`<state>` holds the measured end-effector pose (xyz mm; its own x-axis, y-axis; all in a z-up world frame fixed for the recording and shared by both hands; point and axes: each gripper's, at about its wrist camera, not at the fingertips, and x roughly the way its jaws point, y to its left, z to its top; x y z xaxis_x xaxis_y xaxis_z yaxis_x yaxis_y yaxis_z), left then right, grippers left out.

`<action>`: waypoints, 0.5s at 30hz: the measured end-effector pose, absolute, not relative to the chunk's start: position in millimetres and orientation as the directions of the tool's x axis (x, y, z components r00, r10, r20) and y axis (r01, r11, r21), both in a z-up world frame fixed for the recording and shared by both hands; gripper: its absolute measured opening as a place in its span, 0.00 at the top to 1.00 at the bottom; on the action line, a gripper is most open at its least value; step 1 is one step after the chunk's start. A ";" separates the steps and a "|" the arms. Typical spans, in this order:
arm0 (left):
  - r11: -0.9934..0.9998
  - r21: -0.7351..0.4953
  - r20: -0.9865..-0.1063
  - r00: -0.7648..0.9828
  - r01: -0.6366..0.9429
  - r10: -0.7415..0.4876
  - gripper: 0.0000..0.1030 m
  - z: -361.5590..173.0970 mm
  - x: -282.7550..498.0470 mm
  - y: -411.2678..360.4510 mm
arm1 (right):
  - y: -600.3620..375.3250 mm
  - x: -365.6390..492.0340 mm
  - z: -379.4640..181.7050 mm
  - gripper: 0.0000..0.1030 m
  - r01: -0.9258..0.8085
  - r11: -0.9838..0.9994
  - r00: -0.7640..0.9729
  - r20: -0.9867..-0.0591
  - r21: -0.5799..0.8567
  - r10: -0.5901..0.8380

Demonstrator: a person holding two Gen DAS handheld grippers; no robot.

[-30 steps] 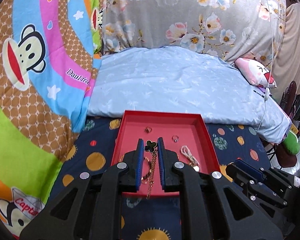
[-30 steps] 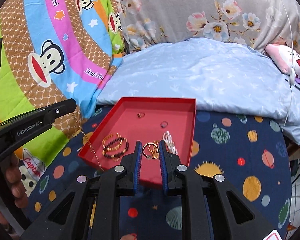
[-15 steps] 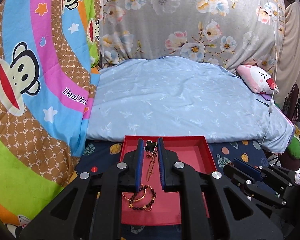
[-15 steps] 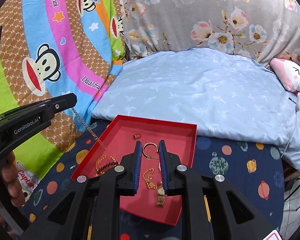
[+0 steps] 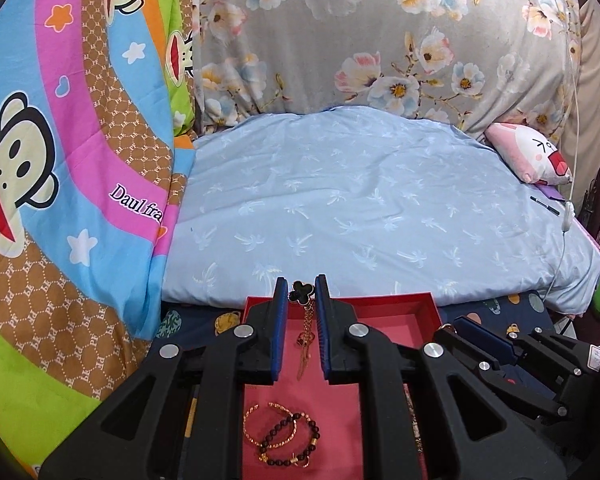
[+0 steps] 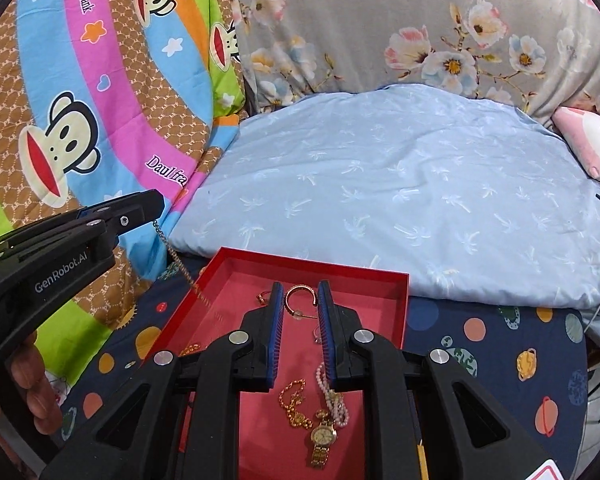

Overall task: Organize jewelry
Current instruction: 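Lift the clover chain and hoop earring into the red tray and open both tools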

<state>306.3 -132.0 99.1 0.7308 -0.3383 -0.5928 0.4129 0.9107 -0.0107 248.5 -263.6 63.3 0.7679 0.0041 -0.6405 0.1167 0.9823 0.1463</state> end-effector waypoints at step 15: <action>0.915 -0.001 -0.638 0.704 0.403 -0.311 0.87 59.6 343.9 -151.0 | -275.0 282.5 24.5 0.85 0.130 0.979 0.722 -0.692 0.155 0.014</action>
<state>343.9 -151.0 59.6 0.7044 -0.3106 -0.6382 0.4029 0.9153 -0.0008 282.5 -275.0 24.5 0.7217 0.0136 -0.6920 0.1297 0.9794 0.1546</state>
